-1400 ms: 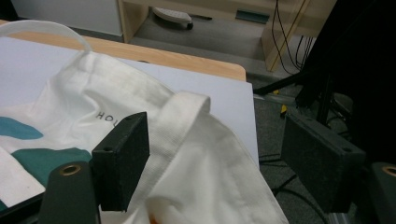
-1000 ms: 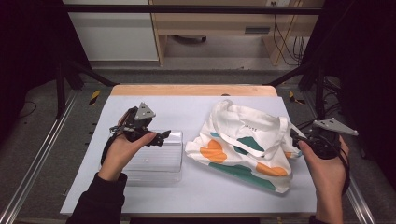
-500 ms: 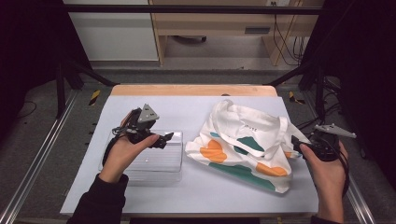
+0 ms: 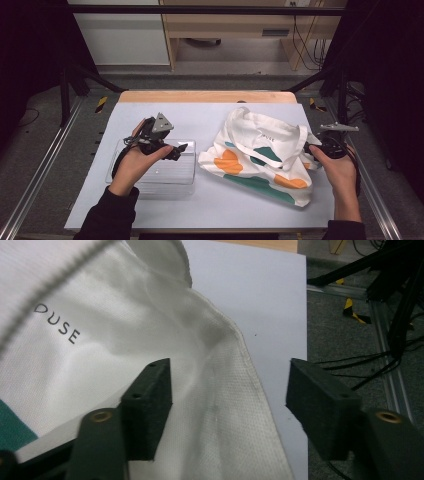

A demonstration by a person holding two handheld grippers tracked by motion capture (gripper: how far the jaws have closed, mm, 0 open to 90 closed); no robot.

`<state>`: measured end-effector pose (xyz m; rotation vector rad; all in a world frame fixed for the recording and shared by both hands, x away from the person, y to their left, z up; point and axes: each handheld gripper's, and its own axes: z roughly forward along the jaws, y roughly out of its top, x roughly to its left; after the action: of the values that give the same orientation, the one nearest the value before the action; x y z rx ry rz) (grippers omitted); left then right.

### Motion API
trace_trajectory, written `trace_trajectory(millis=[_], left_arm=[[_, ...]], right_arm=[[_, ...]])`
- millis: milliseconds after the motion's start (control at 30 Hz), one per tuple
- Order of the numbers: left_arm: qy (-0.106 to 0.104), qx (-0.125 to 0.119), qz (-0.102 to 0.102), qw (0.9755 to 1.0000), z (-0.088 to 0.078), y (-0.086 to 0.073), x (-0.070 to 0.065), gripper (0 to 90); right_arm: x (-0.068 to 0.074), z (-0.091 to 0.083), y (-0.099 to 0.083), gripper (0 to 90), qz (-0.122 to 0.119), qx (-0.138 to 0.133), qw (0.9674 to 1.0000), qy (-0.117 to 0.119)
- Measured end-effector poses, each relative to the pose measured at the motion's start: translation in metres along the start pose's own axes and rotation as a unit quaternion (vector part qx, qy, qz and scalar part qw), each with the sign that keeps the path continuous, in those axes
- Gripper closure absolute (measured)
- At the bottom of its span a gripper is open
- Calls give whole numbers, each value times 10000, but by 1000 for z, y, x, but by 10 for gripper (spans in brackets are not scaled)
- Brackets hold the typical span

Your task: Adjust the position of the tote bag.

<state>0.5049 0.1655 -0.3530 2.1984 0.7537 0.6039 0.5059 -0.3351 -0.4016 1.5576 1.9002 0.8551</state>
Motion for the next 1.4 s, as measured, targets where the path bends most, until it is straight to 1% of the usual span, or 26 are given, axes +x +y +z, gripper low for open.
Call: trace_trajectory(millis=[67,133,167,233,300,367,400,433,467,500,533,567,600,633,700,733,767,867,967,1033,1100,1133,1233,1267,1300,1400], left_arm=[[-16,-7,-25,10000,2,0,-2,71],[-18,16,10,10000,2,0,-2,72],[-33,-1,7,10000,2,0,-3,72],[-28,-4,4,10000,2,0,-3,71],[-10,-8,0,10000,0,1,-3,72],[-15,-43,11,10000,-1,2,-4,72],[-20,-30,12,10000,-2,2,-5,72],[-77,-48,-15,10000,-2,2,-6,73],[-188,-95,-39,9998,-2,3,-6,77],[-282,-156,-35,9995,-2,5,-8,77],[-302,-171,-7,9994,-1,7,-9,77],[-274,-175,30,9995,-1,9,-11,77],[-278,-177,116,9994,1,13,-13,79],[-299,-161,143,9993,3,15,-14,80],[-315,-101,224,9992,10,20,-16,80],[-337,-19,313,9989,15,25,-19,81],[-386,-14,344,9987,18,28,-20,84],[-687,-100,300,9971,29,40,-26,90],[-822,-98,272,9962,41,52,-30,106],[-794,-106,311,9963,46,58,-33,123],[-766,-106,409,9962,51,65,-36,133],[-770,-74,479,9959,53,68,-38,135],[-715,-75,576,9957,58,75,-42,146],[-715,-75,576,9957,58,75,-42,152],[-688,-71,618,9957,61,79,-43,153],[-681,-82,632,9956,66,89,-46,160]], right_arm=[[-1,1,-2,490,-12,24,10000,88],[0,1,-4,589,21,82,9998,158],[0,1,-4,637,-16,96,9998,187],[0,0,-5,747,-47,59,9996,284],[1,-4,-5,823,-40,-6,9991,415],[2,-7,-6,867,-32,-101,9987,505],[3,-9,-6,872,-8,-134,9985,538],[4,-11,-6,874,-23,-196,9983,547],[6,-13,-6,876,-57,-254,9981,555],[10,-15,-7,877,-144,-250,9980,558],[13,-17,-8,878,-249,-300,9977,557],[15,-20,-10,879,-327,-363,9972,569],[16,-23,-12,880,-371,-426,9963,641],[18,-27,-15,881,-364,-512,9956,698],[21,-33,-17,882,-377,-583,9946,771],[23,-36,-18,882,-374,-624,9939,832],[25,-40,-18,882,-424,-672,9926,914],[33,-48,-18,882,-505,-771,9900,1066],[42,-54,-20,882,-620,-803,9872,1229],[50,-57,-22,882,-671,-798,9855,1341],[58,-59,-24,882,-732,-847,9824,1498],[60,-60,-25,882,-733,-846,9817,1541],[68,-63,-27,883,-840,-891,9784,1669],[68,-63,-27,883,-840,-891,9784,1669],[75,-67,-28,883,-911,-959,9753,1769],[82,-70,-31,883,-1007,-982,9732,1818]])
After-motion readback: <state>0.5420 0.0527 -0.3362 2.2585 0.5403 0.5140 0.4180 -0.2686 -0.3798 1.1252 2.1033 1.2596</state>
